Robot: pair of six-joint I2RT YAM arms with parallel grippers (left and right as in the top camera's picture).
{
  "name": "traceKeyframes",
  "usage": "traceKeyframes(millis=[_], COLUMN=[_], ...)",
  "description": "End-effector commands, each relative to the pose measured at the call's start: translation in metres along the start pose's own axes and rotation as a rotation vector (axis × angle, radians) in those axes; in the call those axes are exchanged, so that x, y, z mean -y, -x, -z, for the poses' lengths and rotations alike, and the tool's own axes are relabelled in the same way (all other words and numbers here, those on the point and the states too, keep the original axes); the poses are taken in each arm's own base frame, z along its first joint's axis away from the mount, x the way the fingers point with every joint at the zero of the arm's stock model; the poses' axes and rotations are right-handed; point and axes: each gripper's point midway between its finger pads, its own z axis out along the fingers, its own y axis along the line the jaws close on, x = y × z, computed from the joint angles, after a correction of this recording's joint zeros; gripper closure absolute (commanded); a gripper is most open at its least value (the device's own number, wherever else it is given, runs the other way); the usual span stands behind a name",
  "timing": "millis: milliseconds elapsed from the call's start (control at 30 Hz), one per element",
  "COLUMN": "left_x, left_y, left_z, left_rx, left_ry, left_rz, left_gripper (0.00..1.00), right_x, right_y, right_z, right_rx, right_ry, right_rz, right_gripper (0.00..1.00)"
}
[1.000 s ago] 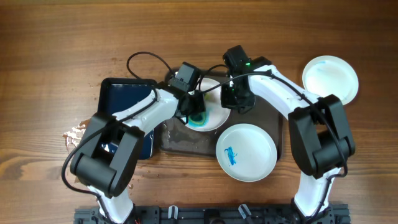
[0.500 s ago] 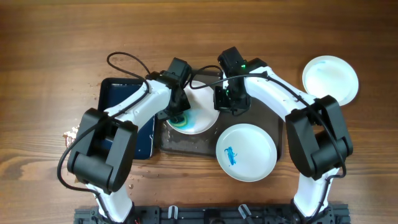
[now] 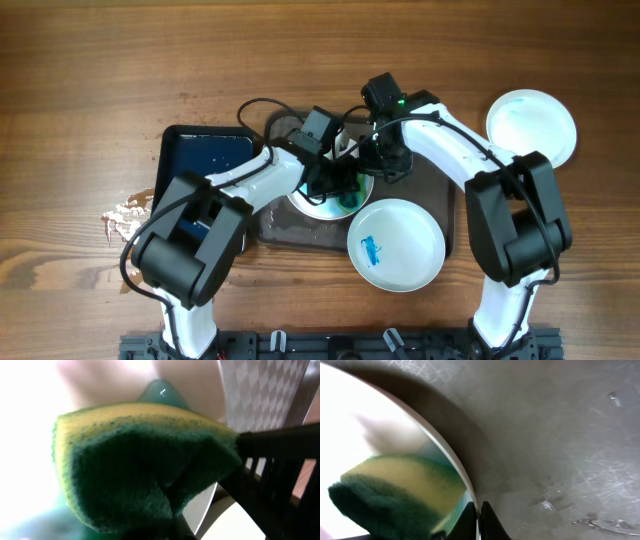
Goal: Clean dirty plates on tray and stack at the side
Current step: 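Scrub the blue stain on the held plate with the left gripper's sponge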
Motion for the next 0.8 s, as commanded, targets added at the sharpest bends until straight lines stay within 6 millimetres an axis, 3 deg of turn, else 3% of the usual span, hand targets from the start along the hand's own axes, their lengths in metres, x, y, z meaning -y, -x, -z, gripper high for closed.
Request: traceKeyframes(millis=[0,67,133,233,300,333,467,533,600,667,767], left_x=[-0.095,-0.141,-0.170,-0.201,-0.203,-0.199,-0.142,-0.087,-0.047,-0.013,0.007], left_y=[0.035,0.037,0.030,0.013,0.006,0.003,-0.022,-0.038,-0.052,-0.062,-0.057], left_z=[0.018,0.042,0.061,0.090,0.094,0.090,0.040,0.005,-0.013,-0.025,-0.028], left_rx=[0.173,0.221,0.229,0.219,0.200,0.174,0.011,-0.070,-0.115,-0.143,-0.132], left_ry=[0.317,0.507,0.657,0.886,0.924,0.907,0.657,0.447,0.296,0.165,0.073], left_rz=[0.232,0.293,0.322,0.313,0.301,0.281,0.162,0.007,-0.046,-0.055,-0.054], left_gripper=[0.96,0.96,0.96,0.96,0.96,0.96,0.96,0.96,0.96,0.96,0.96], right_x=[-0.012,-0.011,-0.011,-0.011,-0.011,-0.011,-0.011,-0.011,-0.011,-0.011,-0.011], right_y=[-0.008,-0.008,-0.008,-0.008,-0.008,-0.008,-0.008,-0.008,-0.008,-0.008,-0.008], right_z=[-0.005,-0.005,-0.005,-0.005,-0.005,-0.005,-0.005,-0.005,-0.005,-0.005,-0.005], right_rx=[-0.033,-0.033,-0.032,-0.031,-0.031,-0.031,-0.030,-0.031,-0.031,-0.031,-0.032], right_ry=[0.031,0.031,0.030,0.029,0.029,0.029,0.029,0.029,0.029,0.029,0.028], right_rz=[0.016,0.017,0.017,0.017,0.017,0.017,0.016,0.017,0.017,0.017,0.018], right_gripper=[0.95,0.96,0.95,0.96,0.95,0.95,0.96,0.95,0.95,0.96,0.96])
